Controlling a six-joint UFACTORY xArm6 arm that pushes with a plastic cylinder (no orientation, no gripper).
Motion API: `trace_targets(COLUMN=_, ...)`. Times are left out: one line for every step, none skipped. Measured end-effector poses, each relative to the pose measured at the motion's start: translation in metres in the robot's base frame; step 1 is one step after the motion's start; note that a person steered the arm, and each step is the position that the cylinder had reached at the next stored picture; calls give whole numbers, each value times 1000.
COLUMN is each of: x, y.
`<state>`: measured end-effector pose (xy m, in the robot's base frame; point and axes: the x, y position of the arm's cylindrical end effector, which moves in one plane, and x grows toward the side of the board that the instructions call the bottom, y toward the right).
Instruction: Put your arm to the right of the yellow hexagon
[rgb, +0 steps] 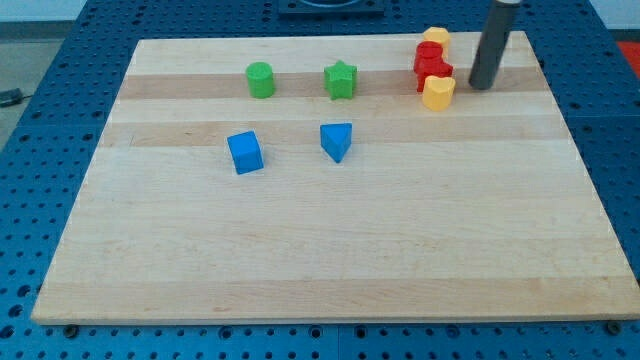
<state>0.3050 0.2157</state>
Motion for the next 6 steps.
trace_targets(x=-4, y=30)
trace_targets(x=-42, y=33)
trace_targets(x=-94, y=28)
trace_targets(x=-102, y=18)
trace_targets(x=-102, y=-2)
trace_targets(x=-102, y=-8)
